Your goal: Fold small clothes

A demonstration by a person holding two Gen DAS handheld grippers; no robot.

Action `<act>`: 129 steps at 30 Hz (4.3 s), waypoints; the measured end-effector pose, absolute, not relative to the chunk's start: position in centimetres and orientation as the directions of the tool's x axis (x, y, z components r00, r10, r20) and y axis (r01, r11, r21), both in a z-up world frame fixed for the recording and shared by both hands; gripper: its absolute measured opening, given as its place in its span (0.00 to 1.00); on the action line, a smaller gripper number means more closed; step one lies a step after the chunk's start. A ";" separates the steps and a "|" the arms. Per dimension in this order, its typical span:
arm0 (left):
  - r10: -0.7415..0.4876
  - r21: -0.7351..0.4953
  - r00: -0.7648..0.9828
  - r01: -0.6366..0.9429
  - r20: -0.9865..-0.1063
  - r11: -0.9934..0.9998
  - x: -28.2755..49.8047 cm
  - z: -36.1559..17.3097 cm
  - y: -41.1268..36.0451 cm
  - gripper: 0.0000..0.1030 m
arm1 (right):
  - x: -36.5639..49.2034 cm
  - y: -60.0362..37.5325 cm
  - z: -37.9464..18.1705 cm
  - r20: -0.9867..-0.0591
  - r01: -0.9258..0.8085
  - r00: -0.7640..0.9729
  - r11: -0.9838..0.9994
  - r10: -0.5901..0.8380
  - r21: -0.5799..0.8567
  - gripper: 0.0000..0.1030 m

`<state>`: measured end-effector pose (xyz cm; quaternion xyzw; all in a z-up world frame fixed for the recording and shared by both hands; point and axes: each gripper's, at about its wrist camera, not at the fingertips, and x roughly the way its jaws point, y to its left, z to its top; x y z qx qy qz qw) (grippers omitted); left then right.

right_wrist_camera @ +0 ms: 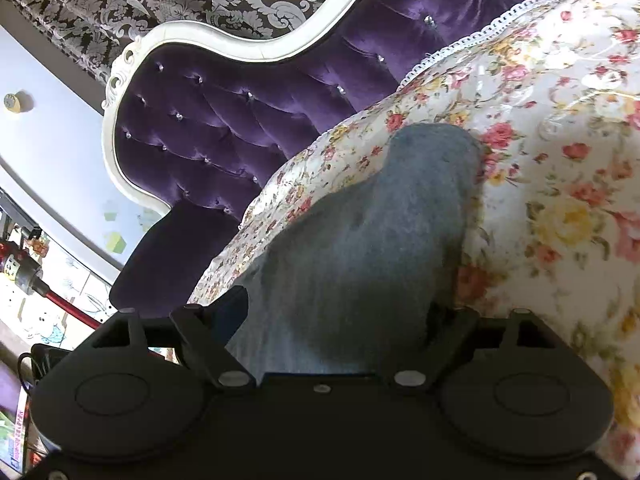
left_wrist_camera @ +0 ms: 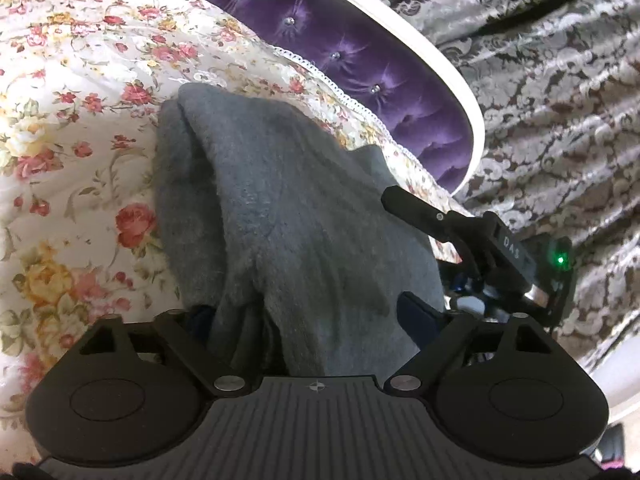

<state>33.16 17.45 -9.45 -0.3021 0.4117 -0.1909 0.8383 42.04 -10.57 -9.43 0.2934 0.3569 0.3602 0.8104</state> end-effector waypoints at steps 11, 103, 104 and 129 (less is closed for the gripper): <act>-0.685 -0.808 0.514 -0.026 -0.516 0.589 31.5 -9.1 18.1 0.31 | 38.6 -10.4 -6.8 -0.481 -0.356 0.511 0.684 0.713 0.636 0.44; -0.103 -0.116 0.759 0.036 -0.643 0.993 8.3 -4.0 6.3 1.00 | 9.9 -13.8 -2.1 -0.450 -0.247 0.842 0.954 0.297 0.169 0.95; -0.105 -0.113 0.757 0.041 -0.645 0.993 8.1 -3.8 6.1 1.00 | 9.3 -13.7 -1.9 -0.445 -0.248 0.844 0.954 0.299 0.171 0.98; -0.066 -0.083 0.778 0.018 -0.624 0.996 1.6 -0.1 3.8 0.99 | 0.2 -12.4 -1.9 -0.503 -0.197 0.830 0.970 0.242 0.142 0.99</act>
